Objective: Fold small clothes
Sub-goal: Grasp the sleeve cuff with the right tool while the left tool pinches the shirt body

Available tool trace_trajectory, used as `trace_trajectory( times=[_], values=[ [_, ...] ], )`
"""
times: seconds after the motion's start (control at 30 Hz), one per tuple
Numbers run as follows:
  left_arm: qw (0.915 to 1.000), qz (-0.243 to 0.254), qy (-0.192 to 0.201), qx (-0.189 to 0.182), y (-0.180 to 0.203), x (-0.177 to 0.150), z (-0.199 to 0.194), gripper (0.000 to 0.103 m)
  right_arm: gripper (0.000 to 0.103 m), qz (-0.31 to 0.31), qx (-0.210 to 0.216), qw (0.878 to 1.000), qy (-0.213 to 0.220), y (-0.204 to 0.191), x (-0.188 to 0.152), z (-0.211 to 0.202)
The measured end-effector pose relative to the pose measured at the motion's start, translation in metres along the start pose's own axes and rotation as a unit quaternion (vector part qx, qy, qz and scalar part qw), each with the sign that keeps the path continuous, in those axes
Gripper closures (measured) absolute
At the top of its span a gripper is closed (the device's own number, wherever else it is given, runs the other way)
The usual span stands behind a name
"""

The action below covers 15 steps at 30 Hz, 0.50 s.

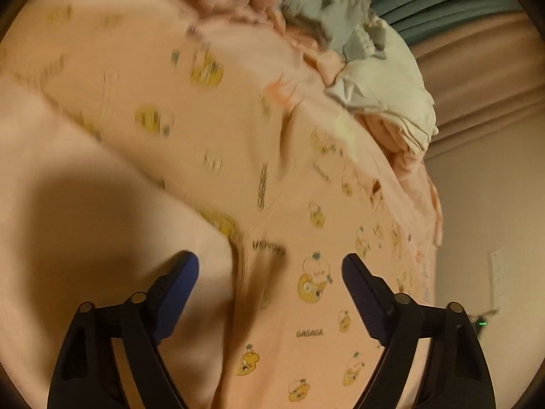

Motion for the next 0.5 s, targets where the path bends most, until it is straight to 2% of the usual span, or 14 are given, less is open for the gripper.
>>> trace_trajectory(
  times=[0.1,0.2,0.3,0.37,0.43,0.5],
  values=[
    [0.9995,0.029,0.012,-0.009,0.006,-0.008,-0.003,0.018,0.002,0.052,-0.001,0.999,-0.003,0.04,-0.002,0.011],
    [0.9989,0.016,-0.001,-0.044,0.002,-0.004,0.009,0.021,0.002,0.088,-0.005,0.996,0.01,0.069,-0.003,0.013],
    [0.998,0.027,-0.022,-0.053,0.003,-0.008,0.018,0.035,0.003,0.121,0.007,0.993,0.008,0.095,-0.01,0.017],
    [0.9985,0.051,-0.013,-0.015,0.007,-0.012,0.024,0.054,0.006,0.143,0.017,0.989,0.012,0.109,-0.012,0.019],
    [0.9983,0.057,0.005,0.014,0.007,-0.014,0.025,0.068,0.006,0.162,0.047,0.985,0.031,0.119,-0.014,0.012],
    [0.9993,0.032,0.008,0.017,0.0,-0.011,0.026,0.074,0.006,0.179,0.063,0.981,0.042,0.124,-0.015,0.011]
  ],
)
Point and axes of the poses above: each gripper's, at about its wrist camera, not at the fingertips, and z roughly the way its jaws point, y to its right, x to its top, the point moved 1 cm from there along z, roughly the way its jaws point, and after that the axes turned 11 degrees about -z, right-handed, at the moved point
